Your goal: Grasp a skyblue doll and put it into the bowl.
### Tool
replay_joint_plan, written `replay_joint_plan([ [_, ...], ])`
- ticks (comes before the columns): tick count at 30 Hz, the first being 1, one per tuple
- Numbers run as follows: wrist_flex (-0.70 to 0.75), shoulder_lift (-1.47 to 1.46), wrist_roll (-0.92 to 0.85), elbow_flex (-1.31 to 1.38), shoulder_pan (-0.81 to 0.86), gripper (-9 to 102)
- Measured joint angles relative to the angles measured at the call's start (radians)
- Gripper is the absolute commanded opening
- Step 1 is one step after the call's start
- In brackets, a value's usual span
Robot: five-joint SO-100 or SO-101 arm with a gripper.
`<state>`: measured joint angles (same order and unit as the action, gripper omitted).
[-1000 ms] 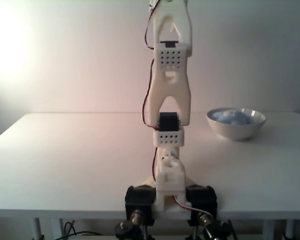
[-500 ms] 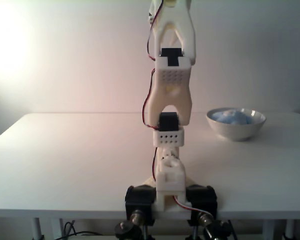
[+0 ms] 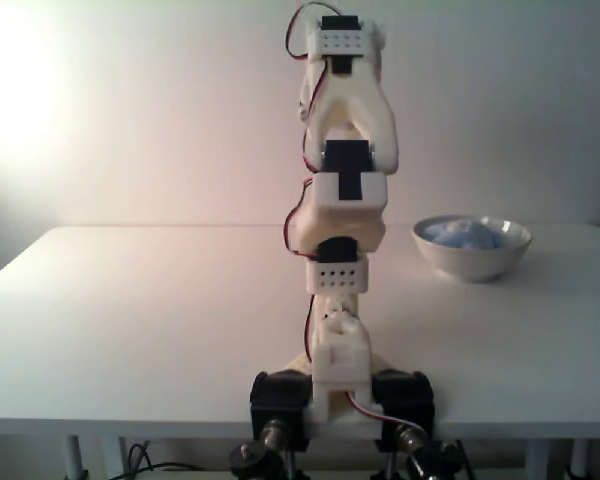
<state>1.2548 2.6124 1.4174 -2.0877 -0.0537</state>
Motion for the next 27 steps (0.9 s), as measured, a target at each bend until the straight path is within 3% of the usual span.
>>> replay_joint_plan([
  [13, -0.072, 0.460, 0.000, -0.465, -0.006, 8],
  [27, -0.072, 0.499, 0.000, -0.672, -0.003, 8],
])
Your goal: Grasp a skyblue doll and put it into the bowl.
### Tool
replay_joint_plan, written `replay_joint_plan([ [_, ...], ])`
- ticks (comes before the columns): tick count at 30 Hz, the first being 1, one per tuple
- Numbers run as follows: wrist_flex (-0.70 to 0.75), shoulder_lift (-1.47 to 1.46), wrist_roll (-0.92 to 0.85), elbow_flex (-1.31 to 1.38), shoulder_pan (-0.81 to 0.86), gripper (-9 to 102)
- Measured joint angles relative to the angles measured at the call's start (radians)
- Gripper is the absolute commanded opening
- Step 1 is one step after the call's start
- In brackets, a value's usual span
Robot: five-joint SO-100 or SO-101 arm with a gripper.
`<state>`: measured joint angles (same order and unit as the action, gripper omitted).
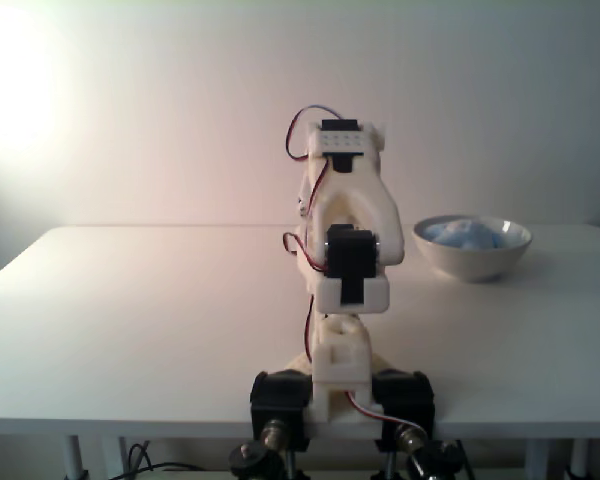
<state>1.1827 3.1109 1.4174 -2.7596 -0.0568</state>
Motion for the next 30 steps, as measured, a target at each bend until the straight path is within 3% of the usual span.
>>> replay_joint_plan([
  [30, 0.000, -0.002, 0.000, -0.244, 0.000, 8],
])
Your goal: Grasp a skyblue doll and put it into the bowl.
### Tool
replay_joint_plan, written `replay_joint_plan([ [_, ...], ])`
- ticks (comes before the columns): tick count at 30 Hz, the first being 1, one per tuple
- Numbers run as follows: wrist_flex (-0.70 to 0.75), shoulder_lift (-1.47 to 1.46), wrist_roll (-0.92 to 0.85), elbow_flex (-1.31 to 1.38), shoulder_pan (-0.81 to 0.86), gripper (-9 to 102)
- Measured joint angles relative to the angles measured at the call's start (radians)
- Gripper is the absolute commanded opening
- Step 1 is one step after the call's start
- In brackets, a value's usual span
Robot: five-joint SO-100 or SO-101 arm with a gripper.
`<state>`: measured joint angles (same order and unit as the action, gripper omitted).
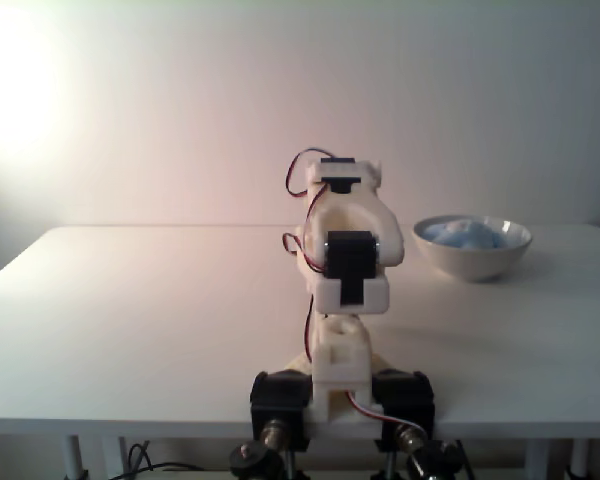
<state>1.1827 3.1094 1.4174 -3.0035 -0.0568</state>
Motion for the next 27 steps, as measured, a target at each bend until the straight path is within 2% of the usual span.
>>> replay_joint_plan([
  [21, 0.000, 0.000, 0.000, -0.003, 0.000, 8],
  [27, 0.000, 0.000, 0.083, -0.003, 0.000, 8],
])
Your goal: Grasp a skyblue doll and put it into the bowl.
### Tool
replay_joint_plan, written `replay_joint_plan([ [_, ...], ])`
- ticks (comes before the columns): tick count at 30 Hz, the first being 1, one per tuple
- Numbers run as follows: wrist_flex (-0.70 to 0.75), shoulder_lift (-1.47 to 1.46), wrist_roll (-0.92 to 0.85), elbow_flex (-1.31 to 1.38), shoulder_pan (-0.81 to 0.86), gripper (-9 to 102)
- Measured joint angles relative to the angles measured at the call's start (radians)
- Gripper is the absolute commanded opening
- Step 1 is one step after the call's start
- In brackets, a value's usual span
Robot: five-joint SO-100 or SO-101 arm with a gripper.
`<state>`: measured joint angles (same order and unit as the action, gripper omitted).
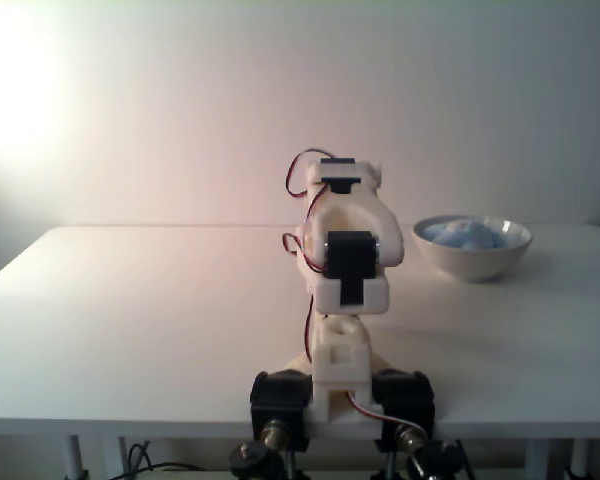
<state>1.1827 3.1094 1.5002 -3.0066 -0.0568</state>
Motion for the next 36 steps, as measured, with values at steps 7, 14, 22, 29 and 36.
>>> replay_joint_plan([
  [7, 0.000, 0.000, 0.032, 0.000, 0.000, 8],
  [14, 0.000, 0.000, 0.038, 0.000, 0.000, 8],
  [22, 0.000, 0.000, 0.038, 0.000, 0.000, 8],
  [29, 0.000, 0.000, 0.038, 0.000, 0.000, 8],
  [36, 0.000, 0.000, 0.038, 0.000, 0.000, 8],
])
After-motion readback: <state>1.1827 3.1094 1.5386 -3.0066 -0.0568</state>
